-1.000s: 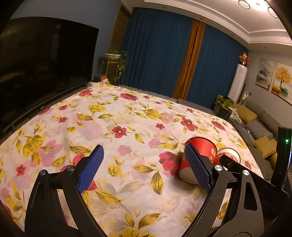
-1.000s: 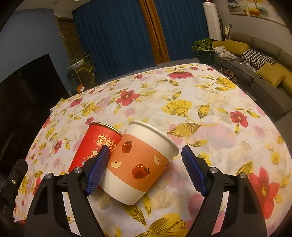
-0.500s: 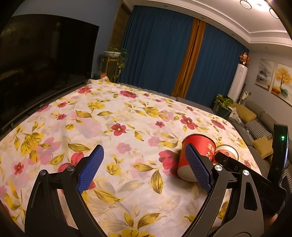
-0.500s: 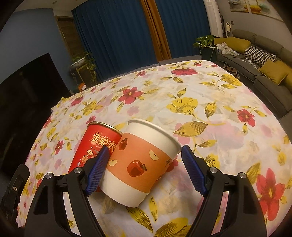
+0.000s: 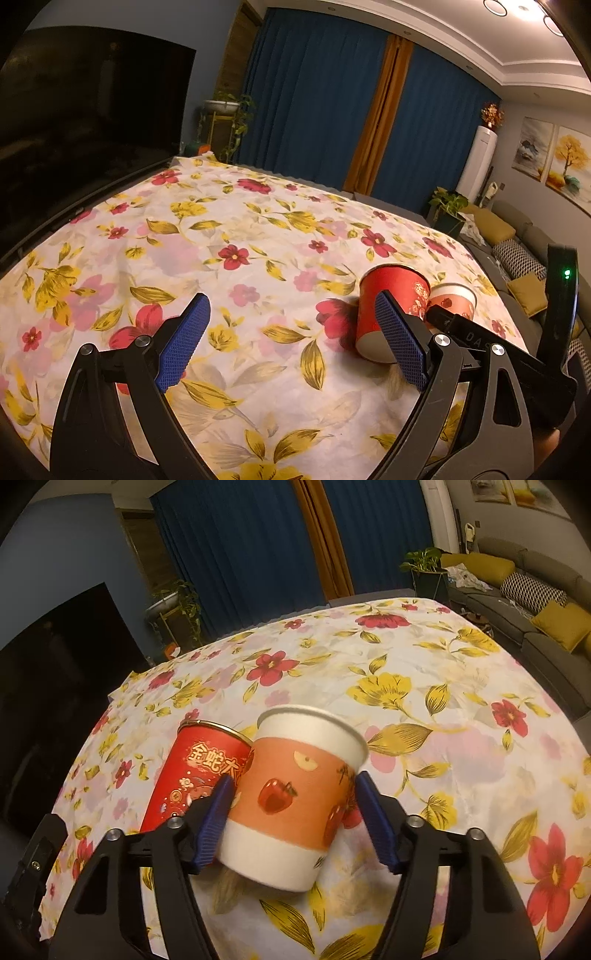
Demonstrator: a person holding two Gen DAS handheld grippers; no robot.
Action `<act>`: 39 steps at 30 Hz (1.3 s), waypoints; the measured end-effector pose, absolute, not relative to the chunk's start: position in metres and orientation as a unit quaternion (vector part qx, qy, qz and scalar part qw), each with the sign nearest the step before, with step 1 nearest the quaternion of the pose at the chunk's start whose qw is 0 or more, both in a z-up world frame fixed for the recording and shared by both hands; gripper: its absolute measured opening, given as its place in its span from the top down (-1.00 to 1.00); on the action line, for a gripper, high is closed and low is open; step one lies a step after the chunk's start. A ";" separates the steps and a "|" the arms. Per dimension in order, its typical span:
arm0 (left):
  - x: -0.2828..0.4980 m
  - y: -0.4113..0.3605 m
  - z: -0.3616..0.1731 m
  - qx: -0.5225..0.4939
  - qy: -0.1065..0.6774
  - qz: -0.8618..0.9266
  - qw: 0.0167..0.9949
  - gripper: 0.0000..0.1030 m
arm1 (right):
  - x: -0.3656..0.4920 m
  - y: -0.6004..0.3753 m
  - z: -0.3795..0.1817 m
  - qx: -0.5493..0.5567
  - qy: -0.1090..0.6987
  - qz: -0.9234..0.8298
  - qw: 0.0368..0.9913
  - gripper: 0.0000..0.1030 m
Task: Collect trash
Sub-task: 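Grasp the white-orange cup with the right tool, then grasp the red-white cup with the left tool while the right tool holds its cup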
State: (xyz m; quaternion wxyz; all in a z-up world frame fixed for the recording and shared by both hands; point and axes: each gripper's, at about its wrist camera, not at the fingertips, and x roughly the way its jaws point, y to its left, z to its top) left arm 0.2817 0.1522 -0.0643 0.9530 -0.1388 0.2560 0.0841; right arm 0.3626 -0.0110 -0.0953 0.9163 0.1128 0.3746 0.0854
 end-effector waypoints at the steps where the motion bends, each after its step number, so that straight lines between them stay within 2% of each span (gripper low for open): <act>1: 0.282 0.151 -0.064 -0.138 0.257 0.083 0.953 -0.73 | 0.362 -0.012 -0.095 0.112 0.373 0.085 0.917 -0.21; 17: 0.298 0.113 -0.064 -0.109 0.298 -0.010 0.948 -0.73 | 0.325 -0.072 -0.058 0.127 0.311 0.062 0.940 -0.18; 20: 0.311 0.097 -0.064 -0.083 0.308 -0.015 0.948 -0.78 | 0.311 -0.086 -0.046 0.127 0.287 0.059 0.948 -0.19; 33: 0.366 0.078 -0.091 -0.068 0.366 -0.030 0.928 -0.78 | 0.296 -0.103 -0.035 0.146 0.263 0.078 0.951 -0.20; 36: 0.371 0.078 -0.096 -0.071 0.378 -0.035 0.923 -0.68 | 0.296 -0.103 -0.036 0.143 0.262 0.076 0.951 -0.20; 39: 0.373 0.078 -0.098 -0.074 0.384 -0.042 0.920 -0.46 | 0.296 -0.103 -0.038 0.142 0.265 0.075 0.951 -0.20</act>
